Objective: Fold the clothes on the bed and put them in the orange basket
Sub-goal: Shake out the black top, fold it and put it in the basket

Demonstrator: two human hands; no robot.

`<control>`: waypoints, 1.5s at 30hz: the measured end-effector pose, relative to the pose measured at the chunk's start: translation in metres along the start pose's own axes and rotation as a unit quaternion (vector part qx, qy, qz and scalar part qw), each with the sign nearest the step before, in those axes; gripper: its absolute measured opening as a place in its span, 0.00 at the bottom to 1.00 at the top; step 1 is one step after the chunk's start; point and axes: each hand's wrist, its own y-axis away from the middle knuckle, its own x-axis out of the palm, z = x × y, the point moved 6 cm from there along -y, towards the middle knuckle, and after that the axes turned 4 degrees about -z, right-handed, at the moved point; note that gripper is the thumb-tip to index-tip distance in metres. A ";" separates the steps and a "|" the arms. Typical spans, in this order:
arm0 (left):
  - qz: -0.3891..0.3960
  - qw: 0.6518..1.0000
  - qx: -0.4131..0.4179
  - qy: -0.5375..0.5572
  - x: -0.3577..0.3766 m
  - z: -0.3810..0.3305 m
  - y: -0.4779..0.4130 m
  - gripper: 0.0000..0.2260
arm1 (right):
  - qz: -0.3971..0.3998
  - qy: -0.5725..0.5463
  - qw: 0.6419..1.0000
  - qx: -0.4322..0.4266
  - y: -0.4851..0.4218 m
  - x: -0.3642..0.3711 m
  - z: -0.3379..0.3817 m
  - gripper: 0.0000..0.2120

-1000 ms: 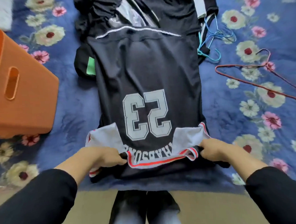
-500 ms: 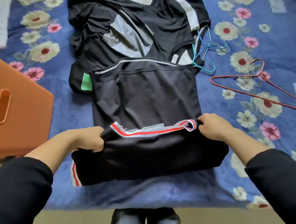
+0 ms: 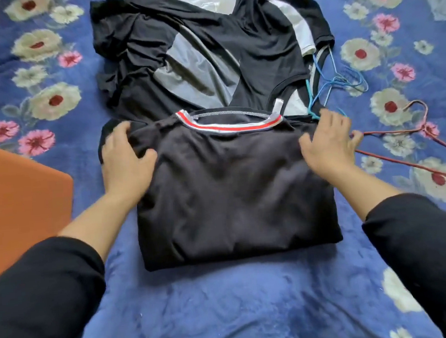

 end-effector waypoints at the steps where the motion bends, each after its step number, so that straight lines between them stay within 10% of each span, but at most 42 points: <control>1: 0.002 0.999 -0.043 0.005 0.008 0.017 0.017 0.26 | 0.016 -0.004 1.000 0.015 0.011 0.010 -0.007 0.22; 7: 0.022 0.930 -0.353 0.100 0.038 0.103 0.143 0.23 | 0.076 -0.101 0.959 0.253 0.097 0.050 -0.076 0.29; 20: 0.111 0.871 -0.400 0.264 0.042 0.093 0.198 0.09 | 0.223 -0.460 0.776 0.368 0.139 0.073 -0.106 0.11; 27: -0.035 0.949 -0.296 0.107 -0.032 0.109 0.210 0.32 | 0.270 -0.459 0.778 0.332 0.169 0.037 -0.154 0.12; 35: 0.147 0.911 -0.381 0.059 -0.010 0.129 0.333 0.24 | 0.399 -0.228 0.829 0.319 0.257 0.053 -0.214 0.11; 40: 0.120 0.912 -0.365 0.143 0.002 0.118 0.302 0.06 | 0.339 -0.277 0.846 0.304 0.241 0.053 -0.205 0.16; 45: 0.040 0.928 -0.343 0.139 0.012 0.116 0.240 0.27 | 0.179 -0.257 0.902 0.298 0.202 0.048 -0.188 0.26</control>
